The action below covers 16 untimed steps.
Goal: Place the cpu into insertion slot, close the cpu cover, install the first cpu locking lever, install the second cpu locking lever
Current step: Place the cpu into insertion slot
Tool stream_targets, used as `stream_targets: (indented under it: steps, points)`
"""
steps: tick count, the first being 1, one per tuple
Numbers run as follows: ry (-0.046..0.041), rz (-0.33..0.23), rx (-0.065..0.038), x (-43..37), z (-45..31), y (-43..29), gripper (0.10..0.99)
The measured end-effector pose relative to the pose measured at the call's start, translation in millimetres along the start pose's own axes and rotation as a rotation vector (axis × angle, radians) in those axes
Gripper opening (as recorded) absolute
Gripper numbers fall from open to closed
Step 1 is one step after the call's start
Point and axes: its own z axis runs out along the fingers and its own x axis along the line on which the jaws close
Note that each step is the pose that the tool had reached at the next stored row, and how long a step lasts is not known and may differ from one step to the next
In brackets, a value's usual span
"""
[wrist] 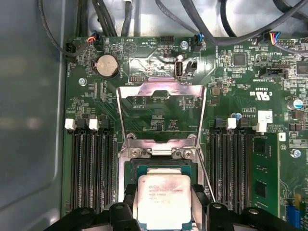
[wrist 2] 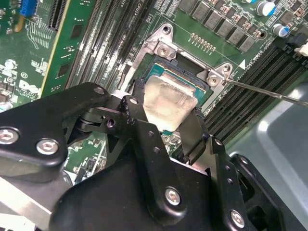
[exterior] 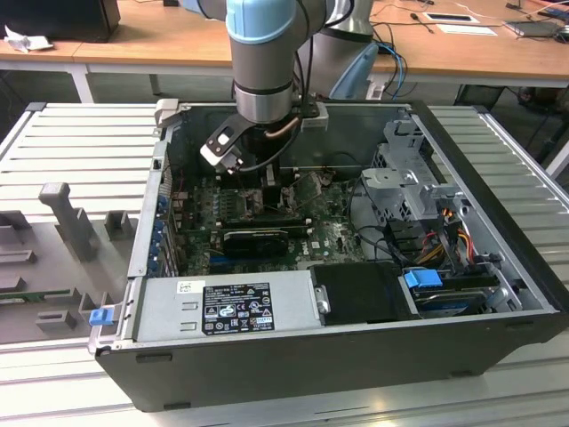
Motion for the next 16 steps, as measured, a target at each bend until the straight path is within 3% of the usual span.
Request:
stream_targets:
  steps: [16]
  points:
    - [-0.0003,0.000,0.000,-0.2,7.9,-0.3,0.533]
